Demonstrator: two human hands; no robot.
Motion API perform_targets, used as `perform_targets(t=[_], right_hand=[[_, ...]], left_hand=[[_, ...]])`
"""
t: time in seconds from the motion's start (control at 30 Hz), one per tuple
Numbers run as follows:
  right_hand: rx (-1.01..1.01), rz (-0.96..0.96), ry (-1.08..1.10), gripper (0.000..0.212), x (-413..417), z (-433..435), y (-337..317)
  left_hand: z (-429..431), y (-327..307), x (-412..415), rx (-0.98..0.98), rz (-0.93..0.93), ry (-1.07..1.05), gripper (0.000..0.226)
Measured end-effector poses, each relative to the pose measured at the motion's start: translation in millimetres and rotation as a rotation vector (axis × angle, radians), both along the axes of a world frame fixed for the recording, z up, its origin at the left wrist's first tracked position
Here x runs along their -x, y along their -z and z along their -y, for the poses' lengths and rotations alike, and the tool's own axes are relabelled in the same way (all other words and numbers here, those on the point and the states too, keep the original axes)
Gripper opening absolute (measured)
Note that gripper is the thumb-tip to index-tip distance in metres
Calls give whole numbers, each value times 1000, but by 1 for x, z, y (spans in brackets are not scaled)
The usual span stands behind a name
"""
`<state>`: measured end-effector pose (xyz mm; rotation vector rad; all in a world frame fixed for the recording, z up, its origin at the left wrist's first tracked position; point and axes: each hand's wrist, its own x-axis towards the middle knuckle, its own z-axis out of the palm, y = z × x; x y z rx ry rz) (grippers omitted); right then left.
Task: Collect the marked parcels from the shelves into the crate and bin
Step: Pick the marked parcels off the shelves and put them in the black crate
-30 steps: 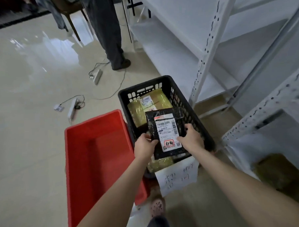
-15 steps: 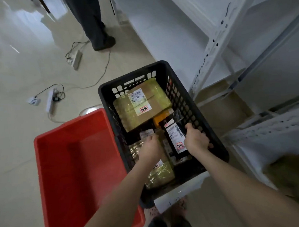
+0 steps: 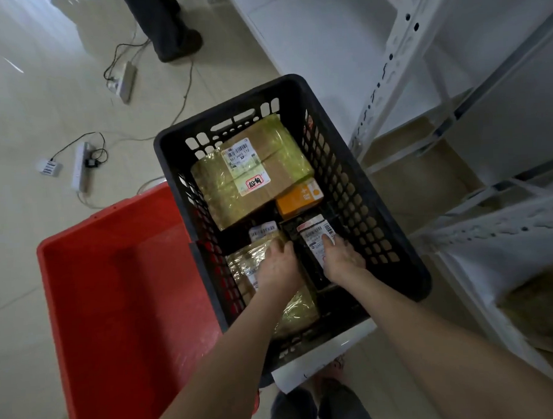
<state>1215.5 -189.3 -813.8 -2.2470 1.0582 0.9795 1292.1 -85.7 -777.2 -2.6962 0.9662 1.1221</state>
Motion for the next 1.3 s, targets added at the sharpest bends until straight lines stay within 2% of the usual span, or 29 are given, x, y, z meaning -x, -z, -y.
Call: perform_targets(t=[0.3, 0.47, 0.67, 0.77, 0.9, 1.07, 1.17, 1.3], right_hand=[[58, 148, 81, 78, 14, -1, -64], [149, 213, 158, 83, 35, 2, -113], [302, 299, 365, 80, 107, -14, -176], [390, 323, 503, 78, 162, -28, -203], [462, 264, 682, 71, 246, -54, -235], [542, 172, 931, 70, 360, -99, -269], [590, 162, 1070, 75, 433, -131, -284], [677, 121, 1206, 73, 536, -183, -298]], left_hand=[[9, -54, 0, -43, 127, 173, 73], [27, -94, 13, -3, 190, 367, 86], [48, -148, 60, 81, 189, 614, 97], [55, -173, 101, 145, 201, 761, 94], [61, -197, 171, 204, 191, 949, 71], [54, -229, 288, 309, 176, 1229, 79], [39, -246, 367, 365, 127, 1327, 87], [9, -267, 478, 436, 136, 1496, 81]])
